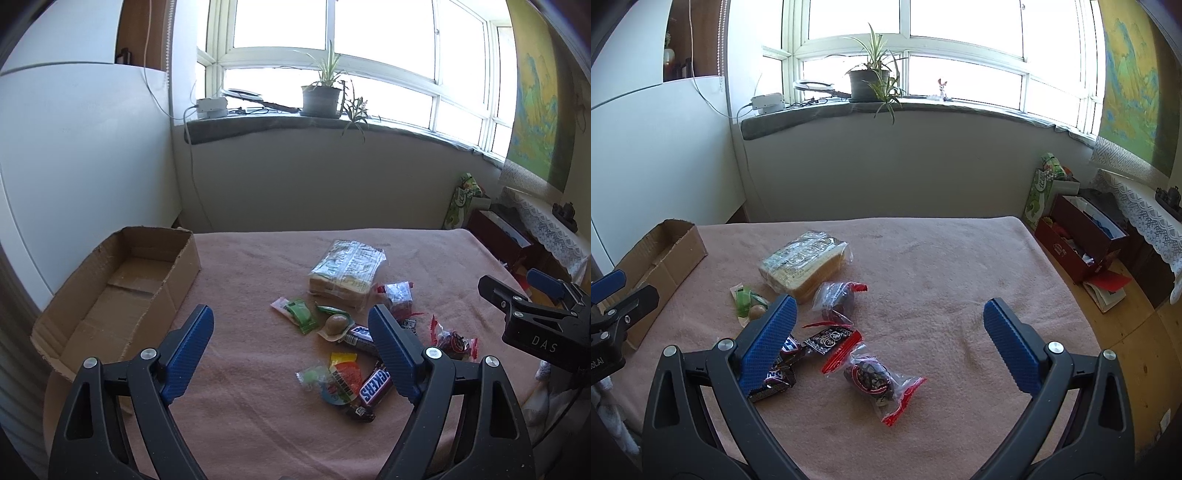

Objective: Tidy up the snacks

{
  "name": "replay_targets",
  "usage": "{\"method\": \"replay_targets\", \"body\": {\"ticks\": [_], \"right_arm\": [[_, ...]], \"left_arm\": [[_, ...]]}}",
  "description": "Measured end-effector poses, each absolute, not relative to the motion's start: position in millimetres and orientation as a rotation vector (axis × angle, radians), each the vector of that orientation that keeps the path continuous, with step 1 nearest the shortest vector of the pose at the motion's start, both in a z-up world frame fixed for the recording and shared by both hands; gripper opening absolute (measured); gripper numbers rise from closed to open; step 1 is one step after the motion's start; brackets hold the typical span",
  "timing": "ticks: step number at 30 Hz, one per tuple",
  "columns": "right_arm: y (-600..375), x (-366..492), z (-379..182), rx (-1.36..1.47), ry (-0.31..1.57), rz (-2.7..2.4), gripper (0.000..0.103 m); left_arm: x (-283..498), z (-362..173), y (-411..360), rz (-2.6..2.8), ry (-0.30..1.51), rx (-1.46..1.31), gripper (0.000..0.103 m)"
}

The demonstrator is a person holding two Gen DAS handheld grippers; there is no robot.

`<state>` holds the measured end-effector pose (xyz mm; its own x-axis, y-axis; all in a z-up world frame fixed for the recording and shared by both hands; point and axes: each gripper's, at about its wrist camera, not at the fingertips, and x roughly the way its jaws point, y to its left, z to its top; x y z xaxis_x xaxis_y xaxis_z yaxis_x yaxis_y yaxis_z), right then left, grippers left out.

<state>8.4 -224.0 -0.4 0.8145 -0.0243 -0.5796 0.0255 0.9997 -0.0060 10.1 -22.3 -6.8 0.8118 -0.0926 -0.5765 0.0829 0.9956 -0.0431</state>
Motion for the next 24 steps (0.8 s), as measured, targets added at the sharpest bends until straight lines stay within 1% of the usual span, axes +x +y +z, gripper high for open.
{"method": "replay_targets", "body": {"ticks": [24], "right_arm": [[-224.2, 14.2, -3.7, -0.007, 0.63, -0.013, 0.103]], "left_arm": [[18.4, -14.2, -24.8, -0.127, 0.654, -0.022, 0.084]]}}
